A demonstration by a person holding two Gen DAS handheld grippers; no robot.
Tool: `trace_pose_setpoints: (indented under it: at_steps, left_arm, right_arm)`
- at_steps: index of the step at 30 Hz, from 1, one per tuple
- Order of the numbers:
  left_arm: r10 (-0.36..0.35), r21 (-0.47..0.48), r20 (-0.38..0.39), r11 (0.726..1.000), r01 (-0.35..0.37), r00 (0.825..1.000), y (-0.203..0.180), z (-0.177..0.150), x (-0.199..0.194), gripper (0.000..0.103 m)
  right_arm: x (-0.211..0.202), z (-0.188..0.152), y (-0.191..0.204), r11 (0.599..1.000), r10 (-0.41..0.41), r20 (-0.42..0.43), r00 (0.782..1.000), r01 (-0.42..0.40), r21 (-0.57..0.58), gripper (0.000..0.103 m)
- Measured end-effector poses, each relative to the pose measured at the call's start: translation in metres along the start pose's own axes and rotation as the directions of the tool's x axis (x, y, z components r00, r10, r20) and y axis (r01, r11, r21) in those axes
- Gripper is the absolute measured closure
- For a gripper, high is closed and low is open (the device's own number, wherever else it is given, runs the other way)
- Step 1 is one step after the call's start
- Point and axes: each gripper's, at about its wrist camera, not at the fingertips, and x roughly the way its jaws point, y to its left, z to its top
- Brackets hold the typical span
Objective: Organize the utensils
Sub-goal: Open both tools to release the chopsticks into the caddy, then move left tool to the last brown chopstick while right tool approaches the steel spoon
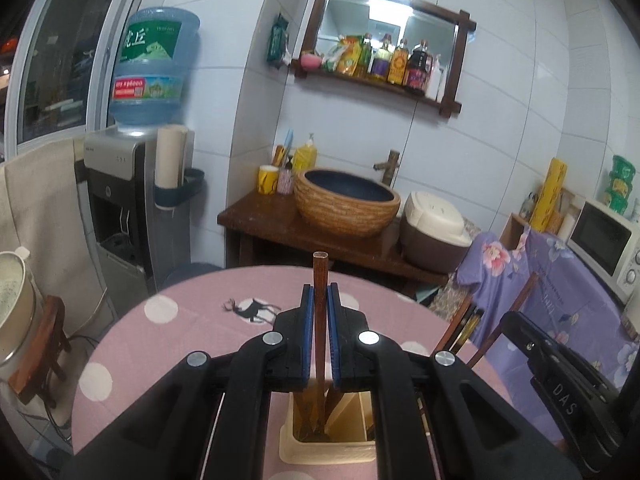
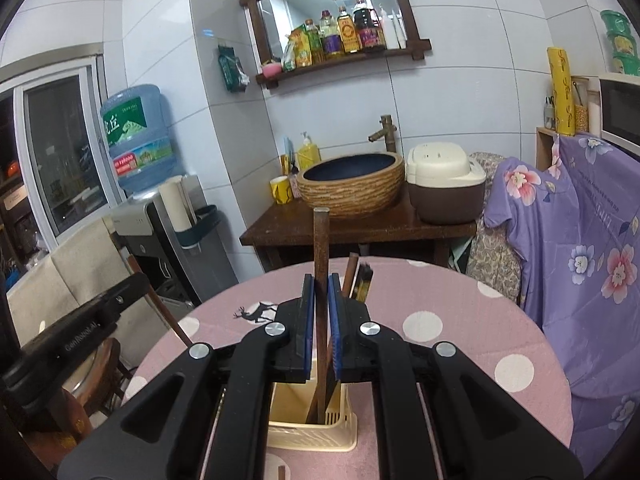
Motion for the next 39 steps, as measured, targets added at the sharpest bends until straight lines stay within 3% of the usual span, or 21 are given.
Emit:
trace_pose_setpoints:
  at_steps: [7,19,21,23,26,29,33,39]
  left_arm:
    - [-0.002,-0.005,-0.070,1.000,0.002,0.998,0.004,-0.024,0.020,0.095]
    - [-0.039,0.003,-0.098,0.999,0.039,0.994,0.003,-0.034,0.023,0.095]
    - [-0.052,0.008,-0.096,0.999,0.053,0.994,0.003,-0.039,0.016,0.087]
    - [-0.064,0.006,-0.081,0.998,0.065,0.995,0.005,-0.045,0.005,0.050]
    - [-0.053,0.011,-0.046,0.998,0.054,0.998,0.011,-0.059,-0.012,0.038]
    - [-0.026,0.022,-0.068,0.999,0.028,0.997,0.020,-0.080,-0.019,0.025]
    - [0.001,0.010,-0.148,1.000,0.000,0.989,0.037,-0.116,-0.019,0.024]
    - [0.071,0.011,-0.233,0.997,-0.070,0.970,0.060,-0.167,-0.025,0.024]
  right_arm:
    - [0.011,-0.019,-0.004,1.000,0.003,-0.038,0.999,-0.002,0.005,0.095]
    - [0.016,-0.032,-0.011,1.000,0.012,-0.058,0.998,-0.011,0.014,0.094]
    - [0.012,-0.037,-0.013,1.000,0.007,-0.047,0.999,-0.006,0.012,0.082]
    - [0.006,-0.042,-0.016,1.000,0.013,-0.031,0.999,-0.012,0.015,0.070]
    - [-0.008,-0.056,-0.016,1.000,0.018,-0.030,0.999,-0.019,-0.015,0.068]
    - [-0.016,-0.079,-0.015,0.998,0.032,-0.077,0.997,-0.037,-0.056,0.064]
    - [-0.019,-0.122,-0.011,0.989,0.069,-0.190,0.979,-0.092,-0.113,0.064]
    - [-0.023,-0.191,-0.004,0.968,0.096,-0.338,0.936,-0.167,-0.186,0.064]
